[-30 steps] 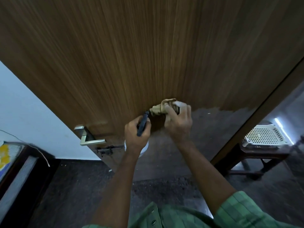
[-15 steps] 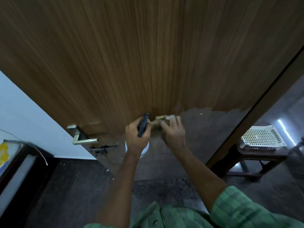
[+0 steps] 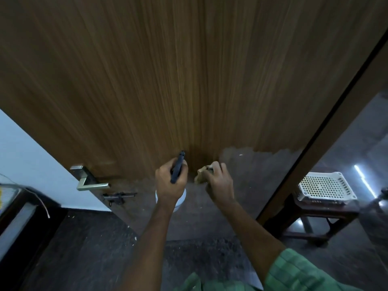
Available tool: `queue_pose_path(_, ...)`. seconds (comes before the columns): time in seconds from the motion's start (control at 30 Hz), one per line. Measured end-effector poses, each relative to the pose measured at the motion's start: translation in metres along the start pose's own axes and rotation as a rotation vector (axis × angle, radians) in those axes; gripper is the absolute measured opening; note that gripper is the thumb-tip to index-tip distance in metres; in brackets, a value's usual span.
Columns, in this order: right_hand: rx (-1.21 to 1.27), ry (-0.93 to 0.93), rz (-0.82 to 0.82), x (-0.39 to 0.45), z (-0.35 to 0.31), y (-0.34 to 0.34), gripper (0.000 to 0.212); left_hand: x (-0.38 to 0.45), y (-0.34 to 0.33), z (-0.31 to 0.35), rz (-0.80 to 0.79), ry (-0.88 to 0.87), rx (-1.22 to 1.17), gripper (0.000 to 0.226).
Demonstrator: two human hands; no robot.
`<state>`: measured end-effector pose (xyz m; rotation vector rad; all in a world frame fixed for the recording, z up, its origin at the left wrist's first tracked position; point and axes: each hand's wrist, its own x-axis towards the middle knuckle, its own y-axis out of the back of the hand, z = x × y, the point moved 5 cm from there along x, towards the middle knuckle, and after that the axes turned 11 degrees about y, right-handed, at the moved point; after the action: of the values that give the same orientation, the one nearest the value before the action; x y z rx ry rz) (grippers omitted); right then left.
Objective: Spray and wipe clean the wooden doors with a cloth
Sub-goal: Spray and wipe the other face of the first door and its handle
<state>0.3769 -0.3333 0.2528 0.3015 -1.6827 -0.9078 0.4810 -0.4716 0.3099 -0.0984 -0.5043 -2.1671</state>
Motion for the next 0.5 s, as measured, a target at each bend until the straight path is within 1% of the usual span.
queue_pose_path(0.03, 0.028, -0.008, 0.0, 0.001, 0.003, 0.004, 0.016, 0.0, -0.002, 0.003, 0.003, -0.009, -0.002, 0.035)
queue_pose_path(0.07, 0.042, -0.005, 0.05, 0.011, 0.005, 0.014, 0.012, 0.001, -0.004, 0.007, 0.005, -0.018, 0.002, 0.035)
queue_pose_path(0.1, 0.037, -0.027, 0.129, 0.022, 0.007, 0.027, 0.013, 0.0, -0.007, 0.011, 0.01, -0.027, 0.007, 0.035)
queue_pose_path(0.17, -0.027, -0.094, 0.312, 0.045, 0.01, 0.055, 0.021, 0.0, -0.011, 0.015, 0.012, -0.041, 0.013, 0.036)
queue_pose_path(0.2, -0.035, -0.115, 0.374, 0.05, 0.012, 0.063, 0.024, 0.0, -0.014, 0.015, 0.008, -0.046, 0.02, 0.036)
queue_pose_path(0.23, -0.042, -0.115, 0.4, 0.048, 0.016, 0.063, 0.026, -0.001, -0.018, 0.016, 0.005, -0.052, 0.03, 0.036)
queue_pose_path(0.27, -0.044, -0.094, 0.363, 0.04, 0.019, 0.055, 0.024, -0.002, -0.021, 0.016, 0.002, -0.054, 0.037, 0.036)
queue_pose_path(0.3, -0.05, -0.058, 0.271, 0.026, 0.023, 0.042, 0.02, -0.002, -0.024, 0.016, -0.003, -0.05, 0.038, 0.036)
queue_pose_path(0.33, -0.042, -0.026, 0.143, 0.01, 0.026, 0.027, 0.016, -0.003, -0.028, 0.017, -0.012, -0.046, 0.037, 0.035)
queue_pose_path(0.37, -0.038, -0.017, 0.026, -0.007, 0.031, 0.015, 0.019, -0.003, -0.033, 0.019, -0.022, -0.043, 0.037, 0.034)
queue_pose_path(0.4, -0.026, -0.02, -0.052, -0.019, 0.036, 0.009, 0.026, -0.004, -0.037, 0.022, -0.032, -0.044, 0.037, 0.033)
queue_pose_path(0.43, -0.008, -0.045, -0.075, -0.022, 0.043, 0.011, 0.027, -0.005, -0.042, 0.024, -0.04, -0.045, 0.036, 0.033)
queue_pose_path(0.47, -0.011, -0.05, -0.034, -0.017, 0.046, 0.021, 0.022, -0.006, -0.046, 0.027, -0.039, -0.048, 0.037, 0.033)
queue_pose_path(0.5, -0.014, -0.063, 0.049, -0.006, 0.048, 0.036, 0.016, -0.006, -0.049, 0.029, -0.035, -0.052, 0.039, 0.033)
